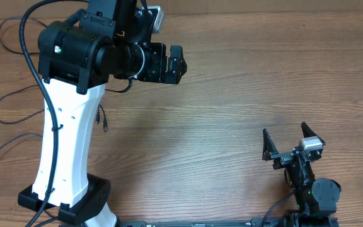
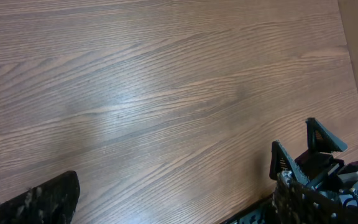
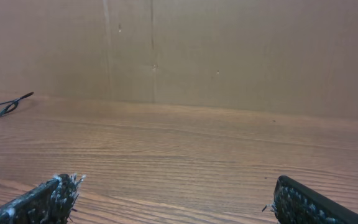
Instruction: Untangle cables
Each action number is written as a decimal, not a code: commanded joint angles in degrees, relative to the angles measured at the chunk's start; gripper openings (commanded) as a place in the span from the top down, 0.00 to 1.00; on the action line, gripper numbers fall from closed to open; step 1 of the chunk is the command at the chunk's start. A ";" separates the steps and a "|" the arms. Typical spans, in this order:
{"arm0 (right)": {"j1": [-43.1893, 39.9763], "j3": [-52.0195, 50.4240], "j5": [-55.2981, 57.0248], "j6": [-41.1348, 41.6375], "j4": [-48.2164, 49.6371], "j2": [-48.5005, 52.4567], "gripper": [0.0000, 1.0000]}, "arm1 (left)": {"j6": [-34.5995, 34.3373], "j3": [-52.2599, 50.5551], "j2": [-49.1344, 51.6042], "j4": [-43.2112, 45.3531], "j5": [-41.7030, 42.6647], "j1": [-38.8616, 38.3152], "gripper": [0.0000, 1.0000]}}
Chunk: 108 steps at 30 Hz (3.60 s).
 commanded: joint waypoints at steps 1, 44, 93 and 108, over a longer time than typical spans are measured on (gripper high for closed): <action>0.37 -0.59 0.57 -0.50 0.22 -0.68 0.00 | -0.57 0.74 -0.94 -0.11 -0.33 0.22 0.00; 0.37 -0.59 0.57 -0.50 0.22 -0.68 0.00 | -0.57 0.68 -4.44 -0.11 -0.33 0.22 0.00; 0.37 -0.59 0.57 -0.48 0.22 -0.68 0.00 | 12.13 -100.72 -61.29 67.34 5.05 4.72 0.00; 0.37 -0.59 0.57 -0.48 0.24 -0.68 0.00 | 13.84 -123.97 -75.06 94.29 2.99 6.69 0.00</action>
